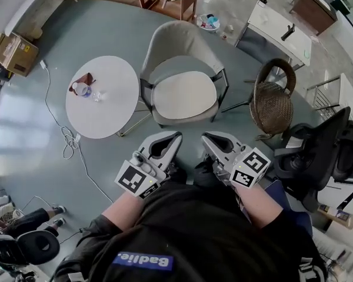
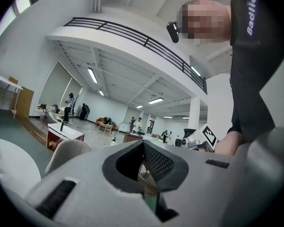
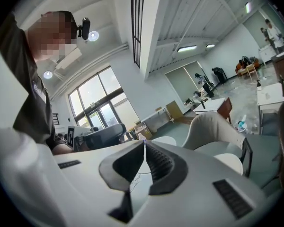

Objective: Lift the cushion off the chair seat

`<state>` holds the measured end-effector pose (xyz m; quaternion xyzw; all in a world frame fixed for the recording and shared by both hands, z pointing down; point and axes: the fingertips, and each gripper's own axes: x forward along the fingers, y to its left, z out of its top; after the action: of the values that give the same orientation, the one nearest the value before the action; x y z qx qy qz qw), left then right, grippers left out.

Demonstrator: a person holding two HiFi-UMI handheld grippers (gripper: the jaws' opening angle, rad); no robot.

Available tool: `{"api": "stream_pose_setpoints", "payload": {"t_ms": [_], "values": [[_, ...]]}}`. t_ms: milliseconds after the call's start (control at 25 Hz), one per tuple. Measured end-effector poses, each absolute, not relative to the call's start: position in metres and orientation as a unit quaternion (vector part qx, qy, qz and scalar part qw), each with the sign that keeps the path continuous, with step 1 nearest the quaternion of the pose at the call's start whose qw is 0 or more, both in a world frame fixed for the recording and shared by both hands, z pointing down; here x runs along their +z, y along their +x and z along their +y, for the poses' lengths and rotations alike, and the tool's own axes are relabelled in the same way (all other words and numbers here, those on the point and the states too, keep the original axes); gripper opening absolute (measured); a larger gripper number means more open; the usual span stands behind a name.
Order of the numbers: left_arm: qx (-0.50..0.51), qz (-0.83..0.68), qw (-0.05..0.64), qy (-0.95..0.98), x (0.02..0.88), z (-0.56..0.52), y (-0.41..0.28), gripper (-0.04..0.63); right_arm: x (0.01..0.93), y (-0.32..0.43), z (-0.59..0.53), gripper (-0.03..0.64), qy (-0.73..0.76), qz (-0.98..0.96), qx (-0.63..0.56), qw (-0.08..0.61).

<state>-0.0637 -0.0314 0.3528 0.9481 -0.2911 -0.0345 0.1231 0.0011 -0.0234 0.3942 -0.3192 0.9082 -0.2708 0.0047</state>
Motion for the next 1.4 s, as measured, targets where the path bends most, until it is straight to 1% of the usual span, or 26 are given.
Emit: {"api": "stream_pose_setpoints", "payload": {"t_ms": [600,840,1000,1040,1120,1160,1400], "values": [[-0.004,-0.32,0.153,0.935,0.433,-0.105,-0.011,0.012,0.533,0.076,-0.095,0.031,-0.345,0.879,-0.328,-0.01],[-0.003,-0.323,0.152,0.934,0.464,-0.133,0.006,0.012,0.604,0.088,-0.121,0.031,-0.345,0.868,-0.357,-0.013],[-0.005,-0.323,0.151,0.934,0.478,-0.148,0.007,0.012,0.654,0.088,-0.132,0.034,-0.346,0.85,-0.397,-0.009],[-0.005,-0.323,0.154,0.934,0.483,-0.15,0.008,0.012,0.668,0.088,-0.133,0.044,-0.343,0.845,-0.411,-0.008],[-0.004,-0.323,0.159,0.933,0.493,-0.153,0.009,0.012,0.698,0.087,-0.134,0.105,-0.335,0.835,-0.437,-0.009],[-0.003,-0.322,0.163,0.933,0.498,-0.154,0.01,0.012,0.713,0.087,-0.136,0.124,-0.332,0.83,-0.447,-0.011],[0.002,-0.321,0.188,0.928,0.531,-0.156,0.016,0.012,0.796,0.098,-0.147,0.156,-0.343,0.792,-0.504,-0.015]]}}
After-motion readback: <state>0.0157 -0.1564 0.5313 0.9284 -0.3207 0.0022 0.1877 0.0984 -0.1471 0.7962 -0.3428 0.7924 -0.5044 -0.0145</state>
